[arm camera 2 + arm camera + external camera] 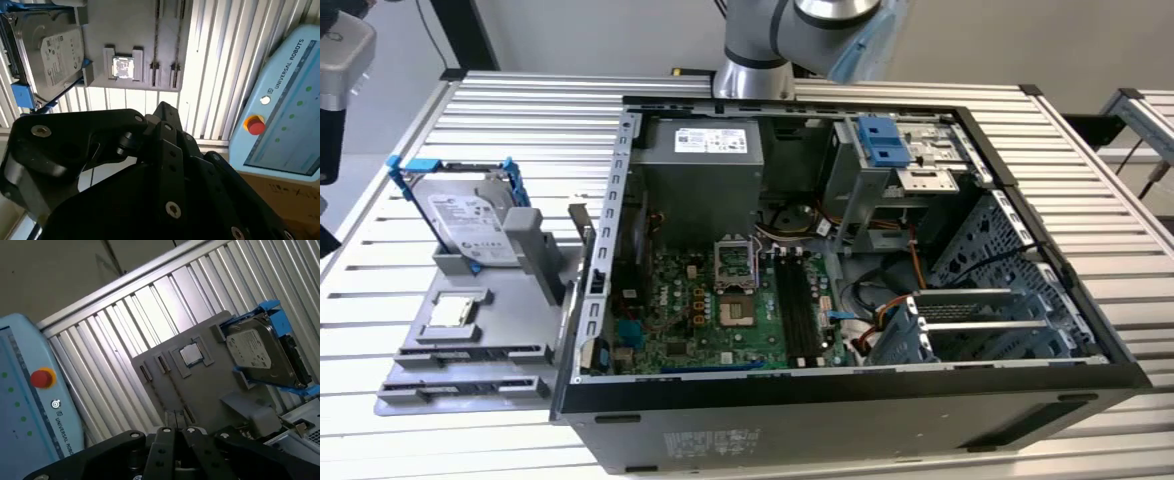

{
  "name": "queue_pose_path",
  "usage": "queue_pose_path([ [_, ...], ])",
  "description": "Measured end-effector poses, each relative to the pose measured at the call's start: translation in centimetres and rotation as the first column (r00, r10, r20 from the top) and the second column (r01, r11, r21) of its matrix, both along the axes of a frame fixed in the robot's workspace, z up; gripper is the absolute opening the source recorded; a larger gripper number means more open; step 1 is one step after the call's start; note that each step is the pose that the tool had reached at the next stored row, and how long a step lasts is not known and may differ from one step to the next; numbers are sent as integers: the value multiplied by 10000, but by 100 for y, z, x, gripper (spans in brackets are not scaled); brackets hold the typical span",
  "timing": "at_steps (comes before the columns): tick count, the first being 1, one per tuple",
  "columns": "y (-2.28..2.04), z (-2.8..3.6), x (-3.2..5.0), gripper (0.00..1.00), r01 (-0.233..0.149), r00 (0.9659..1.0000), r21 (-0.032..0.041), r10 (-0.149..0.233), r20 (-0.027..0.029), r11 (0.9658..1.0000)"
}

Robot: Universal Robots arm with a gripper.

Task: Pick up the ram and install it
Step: 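Pick up the ram and move it above insertion slot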

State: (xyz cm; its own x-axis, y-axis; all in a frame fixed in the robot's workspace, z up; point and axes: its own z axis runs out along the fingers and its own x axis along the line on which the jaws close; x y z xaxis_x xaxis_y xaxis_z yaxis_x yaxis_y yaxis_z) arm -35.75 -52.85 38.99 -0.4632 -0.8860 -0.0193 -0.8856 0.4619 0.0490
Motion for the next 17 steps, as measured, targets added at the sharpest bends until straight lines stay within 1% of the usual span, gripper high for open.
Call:
queue_pose_path([
  [3, 0, 0, 0, 0, -535, 9986, 0, 535, 0, 9986],
  [6, 0, 0, 0, 0, -1082, 9941, 0, 1082, 0, 9941],
  [8, 0, 0, 0, 0, -1472, 9891, 0, 1472, 0, 9891],
  [9, 0, 0, 1, 0, -1736, 9848, 0, 1736, 0, 9848],
  [10, 0, 0, 1, 0, -1917, 9815, 0, 1917, 0, 9815],
  [11, 0, 0, 1, 0, -2152, 9766, 0, 2152, 0, 9766],
  [12, 0, 1, 1, 0, -2282, 9736, 0, 2282, -1, 9736],
  [13, 0, 1, 0, 0, -2351, 9720, 0, 2351, 0, 9720],
  [17, 0, 0, 0, 0, -2410, 9705, -1, 2410, -1, 9705],
])
